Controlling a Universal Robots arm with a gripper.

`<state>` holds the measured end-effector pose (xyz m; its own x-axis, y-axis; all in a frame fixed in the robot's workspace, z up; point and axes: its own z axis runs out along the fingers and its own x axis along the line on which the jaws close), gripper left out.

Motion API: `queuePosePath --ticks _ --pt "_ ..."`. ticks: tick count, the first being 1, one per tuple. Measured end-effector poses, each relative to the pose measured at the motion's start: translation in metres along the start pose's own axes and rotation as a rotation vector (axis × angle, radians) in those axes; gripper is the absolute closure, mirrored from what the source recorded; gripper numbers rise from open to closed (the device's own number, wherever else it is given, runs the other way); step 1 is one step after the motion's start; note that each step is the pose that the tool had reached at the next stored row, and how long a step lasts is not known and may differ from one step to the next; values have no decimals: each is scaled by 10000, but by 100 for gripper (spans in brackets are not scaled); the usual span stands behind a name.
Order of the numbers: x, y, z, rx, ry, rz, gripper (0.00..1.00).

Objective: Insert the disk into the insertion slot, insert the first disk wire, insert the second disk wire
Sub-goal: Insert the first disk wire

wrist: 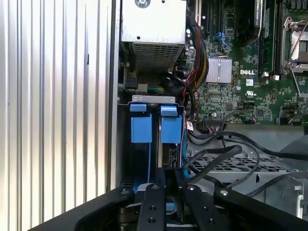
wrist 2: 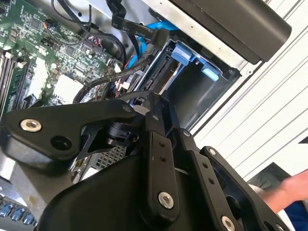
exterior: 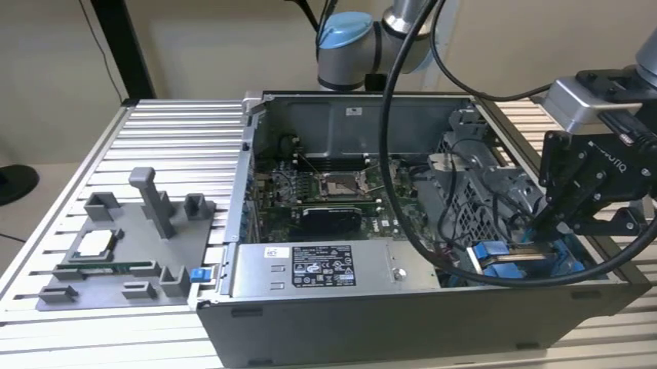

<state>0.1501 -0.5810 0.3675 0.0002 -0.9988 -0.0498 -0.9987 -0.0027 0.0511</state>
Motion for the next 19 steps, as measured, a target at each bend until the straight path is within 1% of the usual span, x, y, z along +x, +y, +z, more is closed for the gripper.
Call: queuePosePath --ticks 6,10,12,14,15,19 --pt "0 -3 1 0 -1 0 100" --pt "1 -54 7 -35 -1 1 100" --pt "2 -87 15 -62 -20 2 100" --pt "3 -101 33 -74 -71 0 100" --pt "4 -108 41 -75 -116 -2 100" --pt "5 -137 72 -75 -373 -16 100"
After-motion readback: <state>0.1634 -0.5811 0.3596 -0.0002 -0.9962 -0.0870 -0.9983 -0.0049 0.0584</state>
